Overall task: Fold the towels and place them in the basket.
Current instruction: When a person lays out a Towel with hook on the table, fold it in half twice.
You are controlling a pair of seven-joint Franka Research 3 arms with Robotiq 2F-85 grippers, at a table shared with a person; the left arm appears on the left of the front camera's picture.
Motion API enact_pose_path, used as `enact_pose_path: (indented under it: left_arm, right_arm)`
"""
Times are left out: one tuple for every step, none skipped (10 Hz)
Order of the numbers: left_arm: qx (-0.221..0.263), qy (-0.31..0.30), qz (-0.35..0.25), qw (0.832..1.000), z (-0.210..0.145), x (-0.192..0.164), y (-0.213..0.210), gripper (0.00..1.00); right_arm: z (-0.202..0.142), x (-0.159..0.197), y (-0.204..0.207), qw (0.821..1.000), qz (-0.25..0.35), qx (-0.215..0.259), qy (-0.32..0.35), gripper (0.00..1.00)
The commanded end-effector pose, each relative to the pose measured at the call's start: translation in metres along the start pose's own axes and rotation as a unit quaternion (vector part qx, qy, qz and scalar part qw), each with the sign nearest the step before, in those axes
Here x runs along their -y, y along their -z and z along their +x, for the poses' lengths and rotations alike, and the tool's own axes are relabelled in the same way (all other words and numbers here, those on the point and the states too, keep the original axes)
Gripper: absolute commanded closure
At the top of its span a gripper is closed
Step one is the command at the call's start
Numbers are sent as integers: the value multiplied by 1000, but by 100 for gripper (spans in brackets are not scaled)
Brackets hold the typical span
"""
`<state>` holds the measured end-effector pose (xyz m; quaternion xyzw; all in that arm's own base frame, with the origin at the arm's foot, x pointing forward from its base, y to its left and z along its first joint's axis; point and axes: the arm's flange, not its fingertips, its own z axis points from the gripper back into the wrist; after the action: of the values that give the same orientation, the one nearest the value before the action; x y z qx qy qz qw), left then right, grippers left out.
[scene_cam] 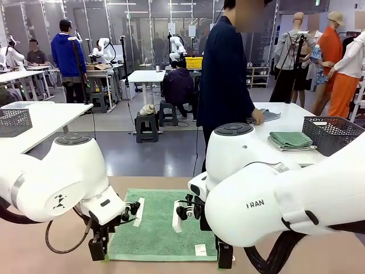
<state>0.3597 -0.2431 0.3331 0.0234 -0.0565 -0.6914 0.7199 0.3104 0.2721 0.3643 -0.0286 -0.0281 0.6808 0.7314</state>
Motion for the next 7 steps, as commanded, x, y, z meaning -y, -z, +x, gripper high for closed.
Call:
enact_pose_path:
  left_arm:
    - [0,-3,2,1000,-1,-3,-1,0]
    - [0,0,0,1000,0,0,0,0]
    - [-5,20,-6,1000,2,3,1,0]
    - [-11,31,-7,999,1,5,1,0]
    - [-8,39,-6,999,-1,6,1,0]
    - [-10,50,-8,999,-3,6,3,0]
    - [-13,51,-13,999,-5,5,6,0]
  right_arm:
    - [0,-1,-2,1000,0,2,1,0]
    - [0,-1,-2,1000,0,2,1,0]
    - [0,0,-1,1000,-1,1,0,0]
    - [1,7,11,1000,-4,1,0,0]
    - [-1,12,21,1000,-8,10,-2,0]
    - [-1,17,31,1000,-12,10,-8,0]
    - [-2,21,39,1000,-9,11,-7,0]
